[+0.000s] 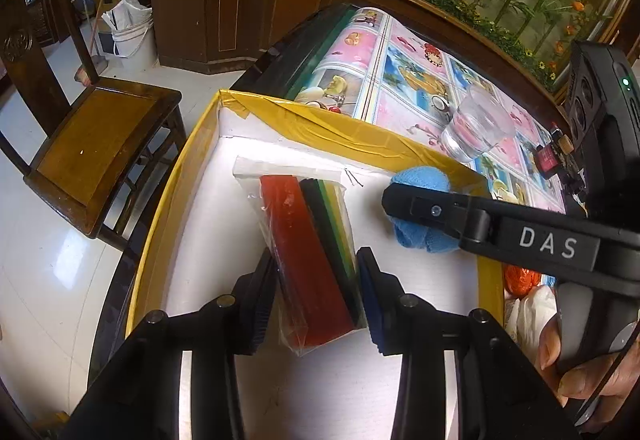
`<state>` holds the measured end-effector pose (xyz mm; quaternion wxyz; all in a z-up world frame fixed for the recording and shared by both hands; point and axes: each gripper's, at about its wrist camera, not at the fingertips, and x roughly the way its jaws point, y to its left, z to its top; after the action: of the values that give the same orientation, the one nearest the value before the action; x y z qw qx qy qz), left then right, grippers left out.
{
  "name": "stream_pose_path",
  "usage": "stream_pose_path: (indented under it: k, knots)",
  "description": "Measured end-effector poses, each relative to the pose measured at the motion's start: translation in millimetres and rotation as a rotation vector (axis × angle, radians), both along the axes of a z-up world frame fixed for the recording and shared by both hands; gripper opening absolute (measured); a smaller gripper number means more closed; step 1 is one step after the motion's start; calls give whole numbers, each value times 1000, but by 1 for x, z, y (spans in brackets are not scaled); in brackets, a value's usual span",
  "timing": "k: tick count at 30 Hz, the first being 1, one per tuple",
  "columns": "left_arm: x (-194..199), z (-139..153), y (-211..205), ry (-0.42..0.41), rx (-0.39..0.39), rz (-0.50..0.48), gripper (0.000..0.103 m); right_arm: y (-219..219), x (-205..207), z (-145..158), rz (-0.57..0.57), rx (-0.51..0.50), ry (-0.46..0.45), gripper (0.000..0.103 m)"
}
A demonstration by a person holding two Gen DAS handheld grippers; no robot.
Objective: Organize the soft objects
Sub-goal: 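Lower the sponge bag into the box with left while right lowers the blue glove beside it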
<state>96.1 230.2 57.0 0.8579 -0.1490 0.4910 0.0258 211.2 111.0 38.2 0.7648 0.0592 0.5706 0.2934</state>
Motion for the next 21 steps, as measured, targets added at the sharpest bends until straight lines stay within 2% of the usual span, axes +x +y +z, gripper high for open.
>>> stream_pose_path:
  k: [2, 6, 11, 15, 21]
  knots:
    - [0, -1, 0, -1, -3, 0, 40, 2, 2, -2, 13, -1, 10, 56]
    - [0, -3, 2, 6, 10, 17, 52, 5, 1, 0, 34, 14, 5, 72]
    - [-8, 3, 6, 2, 3, 33, 53, -3, -6, 11, 49, 53, 4, 72]
    - [-26, 9, 6, -28, -28, 47, 61, -24, -19, 25, 53, 113, -2, 72]
    - [-51, 12, -11, -55, -73, 50, 61, -55, -48, 38, 63, 161, -16, 72]
